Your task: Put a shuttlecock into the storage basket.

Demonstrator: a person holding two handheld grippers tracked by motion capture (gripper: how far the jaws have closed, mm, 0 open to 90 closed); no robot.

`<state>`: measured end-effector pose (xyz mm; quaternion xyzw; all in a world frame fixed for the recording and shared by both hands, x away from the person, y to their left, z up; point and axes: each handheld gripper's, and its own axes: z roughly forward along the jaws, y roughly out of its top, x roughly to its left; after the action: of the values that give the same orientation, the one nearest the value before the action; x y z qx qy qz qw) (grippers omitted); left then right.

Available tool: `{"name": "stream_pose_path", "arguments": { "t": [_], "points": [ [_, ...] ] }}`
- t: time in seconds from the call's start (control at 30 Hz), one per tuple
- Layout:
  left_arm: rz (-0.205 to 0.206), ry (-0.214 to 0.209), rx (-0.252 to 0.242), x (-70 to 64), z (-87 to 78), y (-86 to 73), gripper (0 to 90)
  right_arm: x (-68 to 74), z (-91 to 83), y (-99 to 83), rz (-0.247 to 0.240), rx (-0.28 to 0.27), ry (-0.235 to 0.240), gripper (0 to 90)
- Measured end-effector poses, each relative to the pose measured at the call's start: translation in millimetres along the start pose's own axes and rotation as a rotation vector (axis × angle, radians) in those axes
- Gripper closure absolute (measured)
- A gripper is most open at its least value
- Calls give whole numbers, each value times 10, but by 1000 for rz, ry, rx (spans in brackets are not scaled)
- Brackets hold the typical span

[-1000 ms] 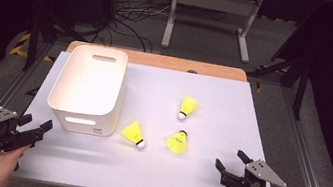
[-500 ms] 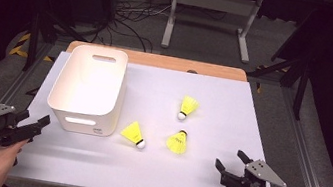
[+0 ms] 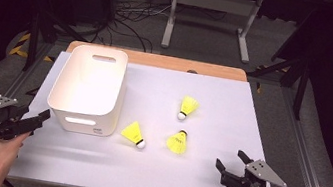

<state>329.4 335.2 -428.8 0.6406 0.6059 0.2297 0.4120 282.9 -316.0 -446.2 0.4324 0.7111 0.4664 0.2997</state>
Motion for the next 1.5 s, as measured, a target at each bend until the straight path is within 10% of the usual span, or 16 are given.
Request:
{"name": "stream_pose_path", "arguments": {
  "t": [1.5],
  "points": [
    [13, -8, 100, 47, -124, 469, 291, -7, 4, 4, 14, 10, 3, 155]
  ]
}}
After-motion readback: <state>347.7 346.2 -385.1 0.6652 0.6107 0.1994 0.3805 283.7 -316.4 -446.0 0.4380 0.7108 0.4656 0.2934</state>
